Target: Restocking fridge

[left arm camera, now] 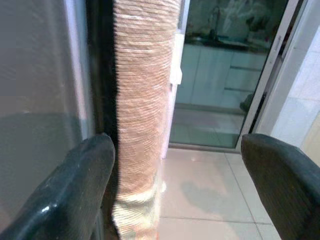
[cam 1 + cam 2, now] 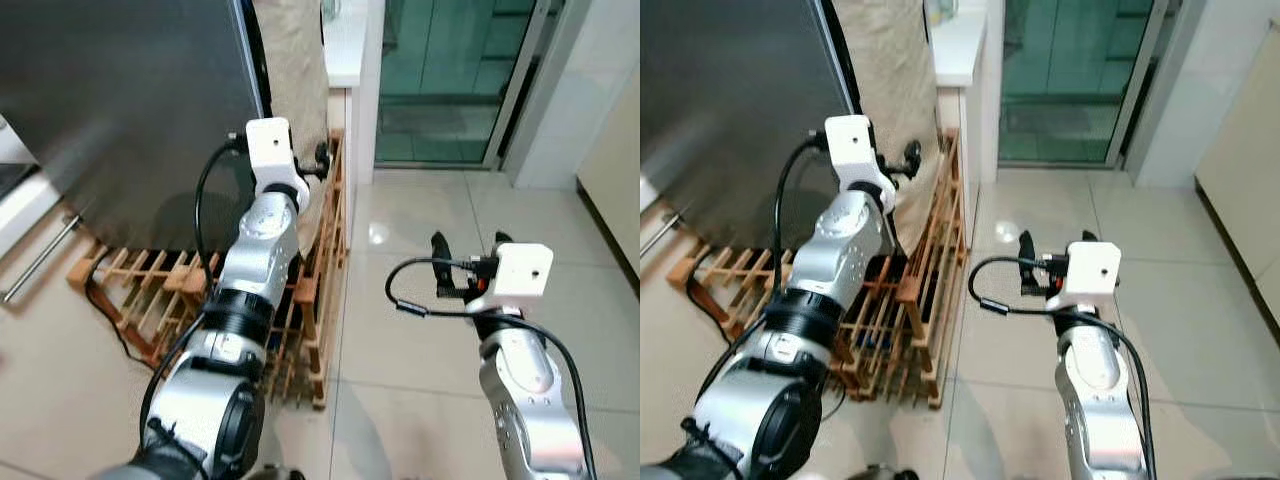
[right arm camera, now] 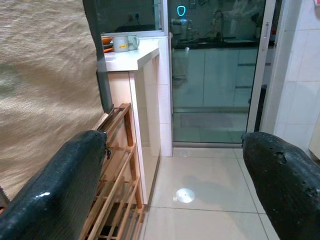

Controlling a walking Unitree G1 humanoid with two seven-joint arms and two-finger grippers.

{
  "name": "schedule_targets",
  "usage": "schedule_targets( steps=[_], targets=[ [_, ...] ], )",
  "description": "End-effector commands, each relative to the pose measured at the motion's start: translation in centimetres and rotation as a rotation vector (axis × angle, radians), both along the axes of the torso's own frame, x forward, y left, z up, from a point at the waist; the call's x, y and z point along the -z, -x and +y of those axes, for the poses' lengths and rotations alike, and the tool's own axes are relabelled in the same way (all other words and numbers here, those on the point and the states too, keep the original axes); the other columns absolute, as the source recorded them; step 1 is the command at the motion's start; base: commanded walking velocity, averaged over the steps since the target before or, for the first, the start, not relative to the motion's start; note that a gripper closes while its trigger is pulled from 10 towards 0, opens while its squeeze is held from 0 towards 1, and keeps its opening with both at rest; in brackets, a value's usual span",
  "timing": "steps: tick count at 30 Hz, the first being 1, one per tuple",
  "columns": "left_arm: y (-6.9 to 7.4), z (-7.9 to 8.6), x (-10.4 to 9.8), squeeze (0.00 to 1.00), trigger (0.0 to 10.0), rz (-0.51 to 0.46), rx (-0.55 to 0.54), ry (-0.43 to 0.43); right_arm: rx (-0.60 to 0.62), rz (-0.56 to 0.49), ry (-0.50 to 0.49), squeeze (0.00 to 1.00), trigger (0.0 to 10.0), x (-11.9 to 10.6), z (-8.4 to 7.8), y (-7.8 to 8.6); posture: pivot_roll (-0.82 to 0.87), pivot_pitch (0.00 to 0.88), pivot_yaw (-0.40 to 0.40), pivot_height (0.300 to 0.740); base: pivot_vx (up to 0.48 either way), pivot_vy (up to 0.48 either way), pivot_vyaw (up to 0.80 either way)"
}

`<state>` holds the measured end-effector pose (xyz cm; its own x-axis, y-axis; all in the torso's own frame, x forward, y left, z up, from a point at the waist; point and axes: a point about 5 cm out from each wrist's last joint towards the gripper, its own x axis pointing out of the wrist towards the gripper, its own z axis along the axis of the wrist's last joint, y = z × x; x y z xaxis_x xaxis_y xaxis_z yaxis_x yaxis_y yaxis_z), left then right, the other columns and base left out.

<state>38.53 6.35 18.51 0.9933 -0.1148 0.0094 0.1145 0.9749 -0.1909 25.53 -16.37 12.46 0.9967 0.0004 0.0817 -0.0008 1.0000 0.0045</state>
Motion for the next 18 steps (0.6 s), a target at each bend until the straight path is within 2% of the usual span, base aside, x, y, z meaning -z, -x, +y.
schedule_targets(
  steps=[1, 4, 6, 12, 15, 17, 18],
  targets=[
    [-0.2, -0.8, -0.1, 0.00, 10.0, 0.027, -0.001, 0.032, 0.003, -0.011, 0.002, 0.00, 10.0, -0.3, 0.2, 0.2, -0.16, 0.000, 0.123, 0.740, 0.000, 0.000, 0.00],
    [-0.3, -0.8, 1.6, 0.00, 10.0, 0.169, -0.045, 0.152, 0.006, -0.010, 0.002, 0.00, 10.0, -0.3, 0.1, 0.3, -0.16, 0.000, 0.126, 0.740, 0.000, 0.000, 0.00],
    [-0.3, -0.8, 2.2, 0.00, 10.0, 0.204, -0.048, 0.182, 0.009, -0.009, 0.003, 0.00, 10.0, -0.3, 0.1, 0.4, -0.17, 0.000, 0.129, 0.740, 0.000, 0.000, 0.00],
    [-0.4, -1.1, 2.0, 0.00, 10.0, 0.162, -0.030, 0.137, 0.015, -0.006, 0.004, 0.00, 10.0, -0.2, -0.1, 0.7, -0.17, 0.000, 0.130, 0.740, 0.000, 0.000, 0.00],
    [-0.5, -1.4, 1.3, 0.00, 10.0, 0.102, 0.014, 0.096, 0.014, -0.007, 0.006, 0.00, 10.0, -0.3, 0.0, 0.7, -0.17, 0.000, 0.136, 0.740, 0.000, 0.000, 0.00],
    [0.2, -0.4, 0.8, 0.00, 10.0, 0.003, 0.086, 0.027, 0.024, -0.017, 0.009, 0.00, 10.0, -0.7, -0.2, 1.0, -0.17, 0.000, 0.142, 0.740, 0.000, 0.000, 0.00],
    [0.2, -0.4, 0.8, 0.00, 10.0, 0.003, 0.086, 0.027, 0.024, -0.017, 0.009, 0.00, 10.0, -0.7, -0.2, 1.0, -0.17, 0.000, 0.142, 0.740, 0.000, 0.000, 0.00]
  ],
)
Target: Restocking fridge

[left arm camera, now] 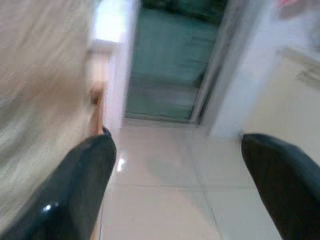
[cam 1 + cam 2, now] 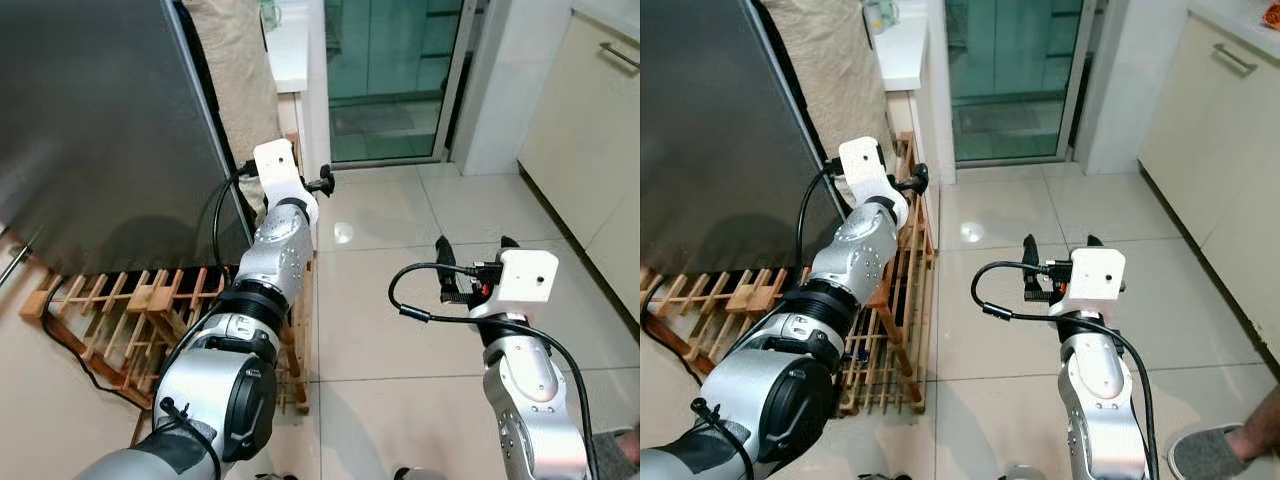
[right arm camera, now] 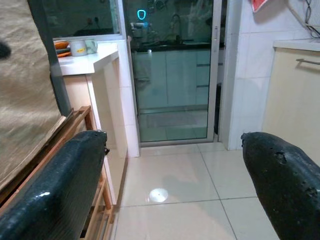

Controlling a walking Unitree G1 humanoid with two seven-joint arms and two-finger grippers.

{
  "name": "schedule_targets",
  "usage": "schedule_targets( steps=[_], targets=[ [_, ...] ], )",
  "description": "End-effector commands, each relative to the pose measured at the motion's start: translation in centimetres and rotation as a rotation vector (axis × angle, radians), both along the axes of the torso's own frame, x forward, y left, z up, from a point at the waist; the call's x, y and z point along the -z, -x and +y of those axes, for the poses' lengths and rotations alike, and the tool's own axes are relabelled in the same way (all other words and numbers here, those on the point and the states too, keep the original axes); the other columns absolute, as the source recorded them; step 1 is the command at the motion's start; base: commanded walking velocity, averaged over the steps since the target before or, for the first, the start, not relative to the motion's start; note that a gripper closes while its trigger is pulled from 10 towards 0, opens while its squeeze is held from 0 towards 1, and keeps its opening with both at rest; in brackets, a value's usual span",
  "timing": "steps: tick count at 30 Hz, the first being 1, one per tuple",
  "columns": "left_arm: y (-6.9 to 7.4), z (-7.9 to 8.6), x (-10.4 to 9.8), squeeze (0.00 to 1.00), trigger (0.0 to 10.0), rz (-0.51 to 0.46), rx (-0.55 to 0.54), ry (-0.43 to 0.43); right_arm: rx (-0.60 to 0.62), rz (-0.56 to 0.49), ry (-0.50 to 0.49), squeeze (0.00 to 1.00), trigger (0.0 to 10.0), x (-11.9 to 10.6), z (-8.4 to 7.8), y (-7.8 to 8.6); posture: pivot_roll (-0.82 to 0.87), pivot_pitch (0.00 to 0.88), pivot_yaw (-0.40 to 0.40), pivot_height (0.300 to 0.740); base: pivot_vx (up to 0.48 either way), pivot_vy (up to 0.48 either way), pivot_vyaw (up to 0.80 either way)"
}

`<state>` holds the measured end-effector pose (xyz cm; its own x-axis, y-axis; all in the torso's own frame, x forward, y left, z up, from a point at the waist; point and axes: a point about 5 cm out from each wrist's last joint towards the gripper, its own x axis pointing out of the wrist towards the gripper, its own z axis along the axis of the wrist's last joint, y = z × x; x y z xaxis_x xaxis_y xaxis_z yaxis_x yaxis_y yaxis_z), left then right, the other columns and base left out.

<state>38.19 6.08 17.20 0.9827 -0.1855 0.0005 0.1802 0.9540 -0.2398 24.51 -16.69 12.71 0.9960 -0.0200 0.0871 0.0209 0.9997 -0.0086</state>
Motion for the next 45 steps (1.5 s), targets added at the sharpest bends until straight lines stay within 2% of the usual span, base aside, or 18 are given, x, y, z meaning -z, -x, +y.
schedule_targets(
  steps=[1, 4, 5, 7, 8, 9, 10, 11, 12, 13, 16, 20, 24, 29, 31, 38, 44, 45],
  targets=[
    [0.9, 1.1, -0.6, 0.00, 10.0, -0.083, 0.057, -0.055, 0.016, -0.016, -0.004, 0.00, 10.0, -0.6, -0.2, 0.6, -0.16, 0.000, 0.141, 0.740, 0.000, 0.000, 0.00],
    [2.6, 3.8, -0.6, 0.00, 10.0, -0.152, 0.060, -0.061, 0.035, -0.016, -0.004, 0.00, 10.0, -0.6, -0.5, 1.5, -0.15, 0.000, 0.137, 0.740, 0.000, 0.000, 0.00],
    [2.6, 3.8, -0.6, 0.00, 10.0, -0.152, 0.060, -0.061, 0.035, -0.016, -0.004, 0.00, 10.0, -0.6, -0.5, 1.5, -0.15, 0.000, 0.137, 0.740, 0.000, 0.000, 0.00],
    [4.6, 6.5, -0.6, 0.00, 10.0, -0.207, 0.037, -0.072, 0.071, -0.032, 0.008, 0.00, 10.0, -0.7, -1.1, 2.3, -0.12, 0.000, 0.124, 0.740, 0.000, 0.000, 0.00],
    [4.6, 6.5, -0.6, 0.00, 10.0, -0.207, 0.037, -0.072, 0.071, -0.032, 0.008, 0.00, 10.0, -0.7, -1.1, 2.3, -0.12, 0.000, 0.124, 0.740, 0.000, 0.000, 0.00],
    [6.3, 8.4, -0.1, 0.00, 10.0, -0.230, -0.005, -0.117, 0.116, -0.053, 0.010, 0.00, 10.0, -0.9, -1.8, 2.6, -0.11, 0.000, 0.115, 0.740, 0.000, 0.000, 0.00],
    [7.2, 9.2, 0.3, 0.00, 10.0, -0.235, -0.027, -0.148, 0.133, -0.060, 0.012, 0.00, 10.0, -1.0, -2.1, 2.6, -0.09, 0.000, 0.113, 0.740, 0.000, 0.000, 0.00],
    [8.3, 10.0, 0.7, 0.00, 10.0, -0.230, -0.047, -0.181, 0.142, -0.065, 0.016, 0.00, 10.0, -1.0, -2.3, 2.8, -0.09, 0.000, 0.112, 0.740, 0.000, 0.000, 0.00],
    [8.3, 10.0, 0.7, 0.00, 10.0, -0.230, -0.047, -0.181, 0.142, -0.065, 0.016, 0.00, 10.0, -1.0, -2.3, 2.8, -0.09, 0.000, 0.112, 0.740, 0.000, 0.000, 0.00],
    [9.2, 10.7, 1.2, 0.00, 10.0, -0.212, -0.075, -0.212, 0.149, -0.068, 0.022, 0.00, 10.0, -1.0, -2.5, 2.9, -0.08, 0.000, 0.109, 0.740, 0.000, 0.000, 0.00],
    [10.8, 11.1, 2.8, 0.00, 10.0, -0.084, -0.142, -0.234, 0.153, -0.066, 0.043, 0.00, 10.0, -0.7, -3.1, 2.8, -0.07, 0.000, 0.090, 0.740, 0.000, 0.000, 0.00],
    [10.5, 10.5, 2.7, 0.00, 10.0, -0.058, -0.143, -0.187, 0.117, -0.044, 0.059, 0.00, 10.0, -0.1, -2.8, 2.2, -0.06, 0.000, 0.071, 0.740, 0.000, 0.000, 0.00],
    [10.2, 9.8, 1.9, 0.00, 10.0, -0.082, -0.124, -0.160, 0.078, -0.053, 0.061, 0.00, 10.0, -0.3, -2.1, 1.4, -0.06, 0.000, 0.068, 0.740, 0.087, -0.205, 0.00],
    [9.4, 9.7, 0.9, 0.00, 10.0, -0.081, -0.184, -0.129, 0.059, -0.065, 0.059, 0.00, 10.0, -0.7, -1.8, 0.6, -0.06, 0.000, 0.065, 0.740, 0.399, -0.175, 0.00],
    [9.1, 9.1, 0.5, 0.00, 10.0, -0.081, -0.193, -0.107, 0.035, -0.069, 0.059, 0.00, 10.0, -0.9, -1.5, 0.1, -0.07, 0.000, 0.060, 0.740, 0.454, 0.000, 0.00],
    [9.1, 8.7, 0.6, 0.00, 10.0, -0.069, -0.181, -0.111, 0.017, -0.069, 0.061, 0.00, 10.0, -1.0, -1.3, -0.3, -0.07, 0.000, 0.054, 0.740, 0.465, 0.000, 0.00],
    [8.4, 9.4, 0.6, 0.00, 10.0, -0.027, -0.270, -0.104, 0.007, -0.069, 0.061, 0.00, 10.0, -1.1, -1.3, -0.5, -0.07, 0.000, 0.050, 0.740, 0.235, 0.000, 0.00],
    [8.1, 9.5, 0.4, 0.00, 10.0, -0.031, -0.275, -0.126, -0.009, -0.070, 0.062, 0.00, 10.0, -1.2, -1.2, -0.6, -0.07, 0.000, 0.050, 0.740, 0.000, 0.000, 0.00]
  ],
)
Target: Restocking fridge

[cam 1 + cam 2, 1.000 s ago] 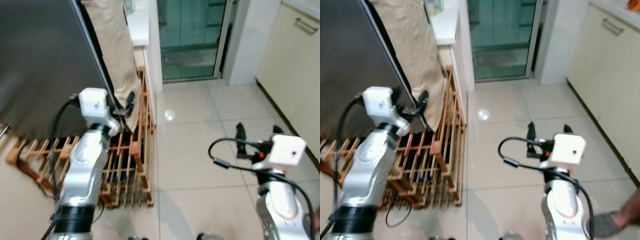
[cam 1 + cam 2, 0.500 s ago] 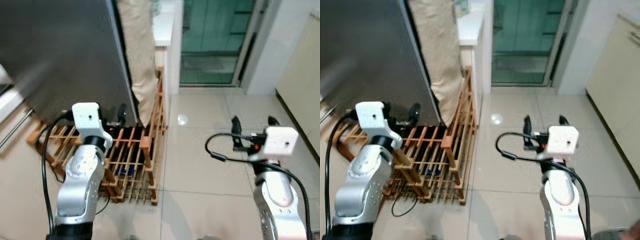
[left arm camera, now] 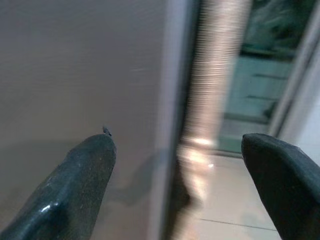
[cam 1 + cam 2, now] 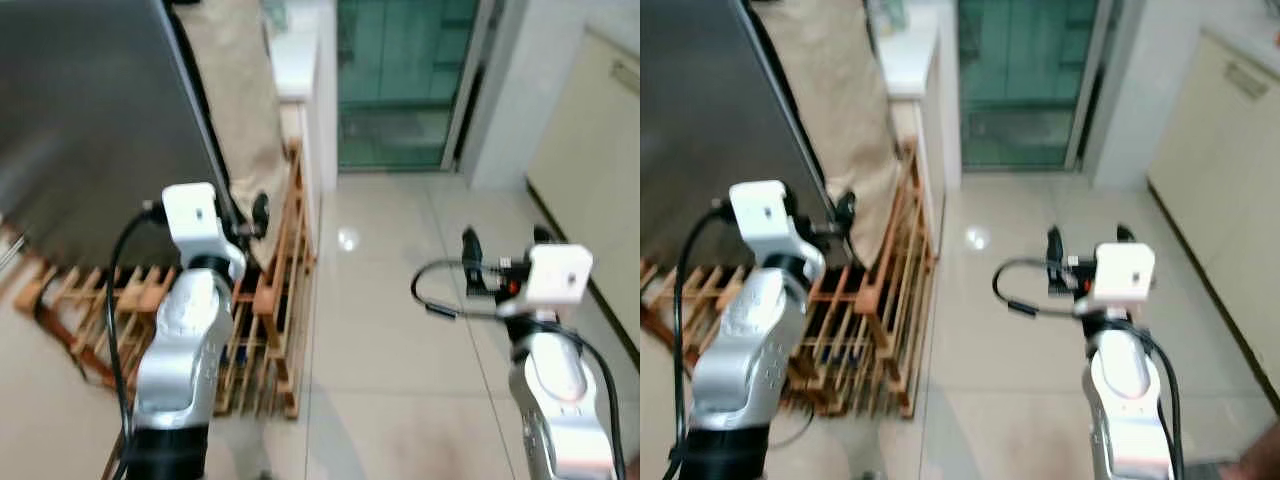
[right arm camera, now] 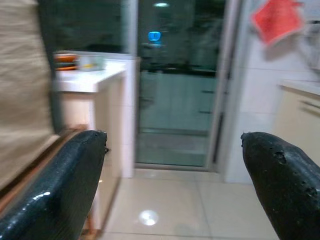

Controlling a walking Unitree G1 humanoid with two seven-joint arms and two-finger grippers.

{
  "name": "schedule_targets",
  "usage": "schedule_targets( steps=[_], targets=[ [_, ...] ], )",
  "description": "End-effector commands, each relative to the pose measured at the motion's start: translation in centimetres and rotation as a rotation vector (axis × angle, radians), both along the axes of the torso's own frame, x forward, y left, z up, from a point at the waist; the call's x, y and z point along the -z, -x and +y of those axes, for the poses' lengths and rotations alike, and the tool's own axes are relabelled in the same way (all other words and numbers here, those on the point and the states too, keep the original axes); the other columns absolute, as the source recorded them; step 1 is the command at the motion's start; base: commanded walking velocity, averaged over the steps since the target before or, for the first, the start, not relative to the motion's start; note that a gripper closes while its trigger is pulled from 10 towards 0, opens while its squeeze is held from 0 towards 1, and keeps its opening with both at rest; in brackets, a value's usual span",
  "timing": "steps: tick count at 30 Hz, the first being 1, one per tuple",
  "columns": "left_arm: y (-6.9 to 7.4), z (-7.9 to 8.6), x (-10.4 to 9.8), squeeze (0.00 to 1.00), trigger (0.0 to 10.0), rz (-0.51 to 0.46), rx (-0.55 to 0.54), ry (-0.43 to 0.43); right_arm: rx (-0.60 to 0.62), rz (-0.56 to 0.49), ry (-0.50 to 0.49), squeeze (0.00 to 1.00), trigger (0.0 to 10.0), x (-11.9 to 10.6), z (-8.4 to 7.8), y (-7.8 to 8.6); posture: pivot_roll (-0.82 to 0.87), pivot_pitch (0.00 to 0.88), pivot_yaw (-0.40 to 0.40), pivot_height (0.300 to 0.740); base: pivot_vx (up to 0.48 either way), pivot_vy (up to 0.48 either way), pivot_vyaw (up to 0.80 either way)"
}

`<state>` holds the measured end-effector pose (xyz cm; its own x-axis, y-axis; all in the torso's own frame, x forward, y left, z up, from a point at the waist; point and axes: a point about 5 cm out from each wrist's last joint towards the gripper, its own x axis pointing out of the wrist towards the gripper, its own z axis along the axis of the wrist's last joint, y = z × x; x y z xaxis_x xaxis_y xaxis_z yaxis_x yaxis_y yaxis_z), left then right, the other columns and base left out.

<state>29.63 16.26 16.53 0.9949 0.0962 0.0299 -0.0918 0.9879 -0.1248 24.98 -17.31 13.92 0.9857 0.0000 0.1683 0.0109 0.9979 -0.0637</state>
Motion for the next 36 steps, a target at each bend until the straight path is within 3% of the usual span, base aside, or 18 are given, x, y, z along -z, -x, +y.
schedule_targets(
  steps=[1, 3, 7, 14, 22, 30, 33, 36],
  targets=[
    [-0.5, -0.7, -0.3, 0.00, 10.0, 0.006, 0.007, -0.027, -0.006, 0.010, 0.007, 0.00, 10.0, 0.0, -0.5, -0.1, -0.07, 0.000, 0.050, 0.740, 0.000, 0.000, 0.00],
    [-0.7, -0.8, -0.3, 0.00, 10.0, 0.006, 0.010, -0.044, -0.023, 0.005, 0.004, 0.00, 10.0, -0.1, -0.3, -0.1, -0.07, 0.000, 0.052, 0.740, 0.000, 0.000, 0.00],
    [-0.7, -1.3, -0.3, 0.00, 10.0, 0.007, 0.044, -0.059, -0.033, 0.003, 0.005, 0.13, 10.0, -0.2, 0.1, -0.1, -0.08, 0.000, 0.058, 0.740, 0.000, 0.000, 0.58],
    [-1.1, -2.1, -0.9, 0.00, 10.0, -0.022, 0.085, -0.056, -0.001, 0.032, -0.002, 0.06, 10.0, 0.2, -0.3, -0.3, -0.08, 0.000, 0.066, 0.740, 0.000, 0.000, 0.29],
    [-1.8, -3.5, -1.8, 0.00, 10.0, -0.064, 0.162, -0.024, -0.008, 0.036, -0.008, 0.05, 10.0, 0.4, 0.1, -0.3, -0.09, 0.000, 0.072, 0.740, 0.099, -0.067, 0.00],
    [-2.1, -3.1, -1.6, 0.00, 10.0, -0.042, 0.101, -0.022, -0.039, 0.041, -0.004, 0.07, 10.0, 0.4, 0.3, -0.2, -0.09, 0.000, 0.072, 0.740, 0.428, -0.060, 0.00],
    [-2.3, -2.4, -1.3, 0.00, 10.0, -0.020, 0.034, -0.036, -0.075, 0.039, 0.013, 0.13, 10.0, 0.3, 0.8, -0.1, -0.09, 0.000, 0.067, 0.740, 0.227, 0.000, 0.74],
    [-2.4, -2.2, -1.4, 0.00, 10.0, -0.022, 0.016, -0.039, -0.073, 0.048, 0.013, 0.11, 10.0, 0.4, 0.8, -0.1, -0.09, 0.000, 0.066, 0.740, 0.000, 0.000, 0.71]
  ],
)
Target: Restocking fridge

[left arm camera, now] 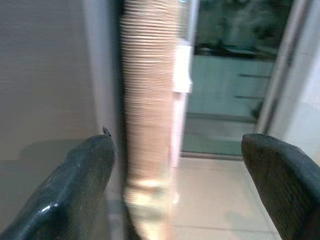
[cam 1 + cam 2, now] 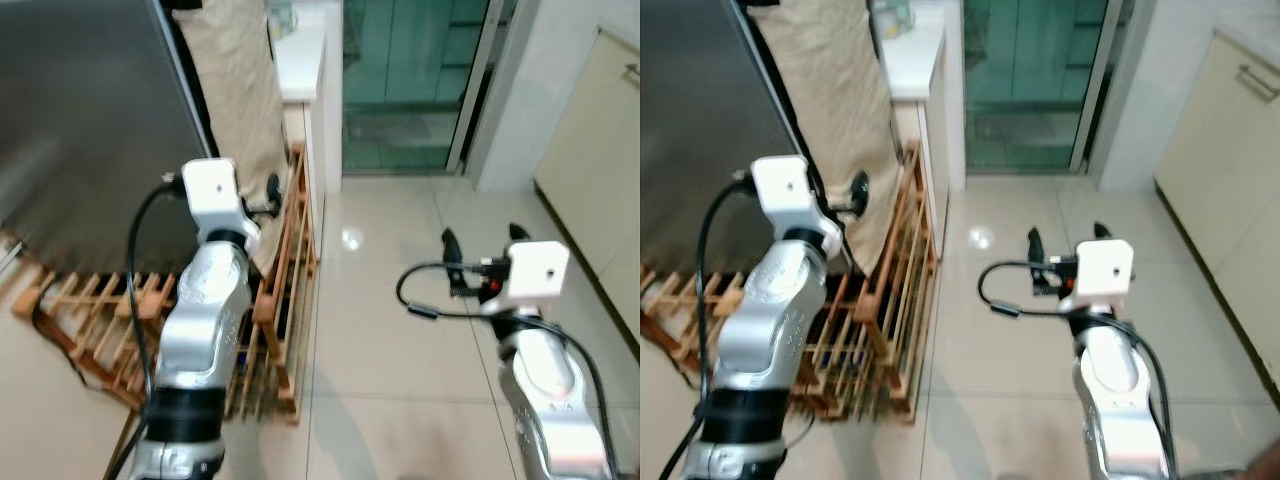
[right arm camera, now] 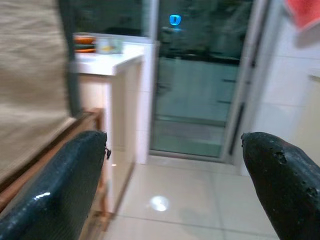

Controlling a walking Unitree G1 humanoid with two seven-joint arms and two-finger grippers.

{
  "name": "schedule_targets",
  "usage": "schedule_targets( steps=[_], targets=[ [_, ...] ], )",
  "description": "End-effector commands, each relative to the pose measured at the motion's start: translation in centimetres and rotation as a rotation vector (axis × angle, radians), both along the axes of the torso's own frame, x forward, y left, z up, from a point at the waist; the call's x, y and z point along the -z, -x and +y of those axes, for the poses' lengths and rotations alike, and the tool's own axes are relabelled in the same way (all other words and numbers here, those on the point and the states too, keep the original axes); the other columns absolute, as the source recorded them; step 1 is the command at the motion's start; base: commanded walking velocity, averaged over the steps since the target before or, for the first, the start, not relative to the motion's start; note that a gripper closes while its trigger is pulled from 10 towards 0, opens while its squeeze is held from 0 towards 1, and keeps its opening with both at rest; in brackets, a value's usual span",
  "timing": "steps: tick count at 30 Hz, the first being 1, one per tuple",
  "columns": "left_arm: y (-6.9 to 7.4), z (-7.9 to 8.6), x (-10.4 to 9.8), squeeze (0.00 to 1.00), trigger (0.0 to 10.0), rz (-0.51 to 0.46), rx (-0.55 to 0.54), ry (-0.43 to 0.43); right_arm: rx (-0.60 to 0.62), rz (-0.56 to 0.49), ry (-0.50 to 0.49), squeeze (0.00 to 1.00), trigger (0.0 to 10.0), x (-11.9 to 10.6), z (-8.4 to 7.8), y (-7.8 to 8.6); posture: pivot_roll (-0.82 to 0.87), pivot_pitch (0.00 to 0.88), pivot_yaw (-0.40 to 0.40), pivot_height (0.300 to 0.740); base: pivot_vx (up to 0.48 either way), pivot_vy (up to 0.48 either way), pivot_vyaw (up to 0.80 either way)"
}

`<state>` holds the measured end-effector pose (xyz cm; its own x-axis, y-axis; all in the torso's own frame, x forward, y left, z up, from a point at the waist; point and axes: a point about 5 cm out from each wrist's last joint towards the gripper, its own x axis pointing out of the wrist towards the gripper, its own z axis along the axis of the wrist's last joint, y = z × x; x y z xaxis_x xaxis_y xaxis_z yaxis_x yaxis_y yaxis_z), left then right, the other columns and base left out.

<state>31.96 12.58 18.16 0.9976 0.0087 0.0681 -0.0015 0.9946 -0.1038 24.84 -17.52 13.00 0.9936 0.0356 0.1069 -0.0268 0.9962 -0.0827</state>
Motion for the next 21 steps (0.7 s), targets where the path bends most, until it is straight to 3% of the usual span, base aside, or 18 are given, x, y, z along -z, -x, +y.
schedule_targets(
  steps=[1, 9, 18, 19, 21],
  targets=[
    [-0.1, 1.6, 0.3, 0.00, 10.0, 0.015, -0.079, -0.013, -0.039, -0.010, -0.014, 0.09, 10.0, -0.5, 1.1, -0.3, -0.09, 0.000, 0.066, 0.740, 0.000, 0.000, 0.00],
    [-0.3, 1.7, 0.1, 0.00, 10.0, 0.020, -0.091, 0.014, -0.040, -0.001, -0.016, 0.07, 10.0, -0.3, 1.0, -0.4, -0.09, 0.000, 0.066, 0.740, 0.000, 0.000, 0.00],
    [-1.1, 0.1, -0.1, 0.00, 10.0, 0.049, 0.031, 0.004, -0.036, 0.001, -0.014, 0.06, 10.0, -0.3, 1.0, -0.4, -0.09, 0.000, 0.065, 0.740, 0.000, 0.000, 0.00],
    [-1.4, -0.9, 0.3, 0.00, 10.0, 0.086, 0.100, 0.002, -0.034, 0.002, -0.013, 0.07, 10.0, -0.4, 0.9, -0.4, -0.09, 0.000, 0.062, 0.740, 0.000, 0.000, 0.00],
    [-1.6, -1.2, 0.2, 0.00, 10.0, 0.085, 0.108, 0.006, -0.033, 0.002, -0.012, 0.07, 10.0, -0.4, 0.9, -0.4, -0.09, 0.000, 0.062, 0.740, 0.000, 0.000, 0.00]
  ],
)
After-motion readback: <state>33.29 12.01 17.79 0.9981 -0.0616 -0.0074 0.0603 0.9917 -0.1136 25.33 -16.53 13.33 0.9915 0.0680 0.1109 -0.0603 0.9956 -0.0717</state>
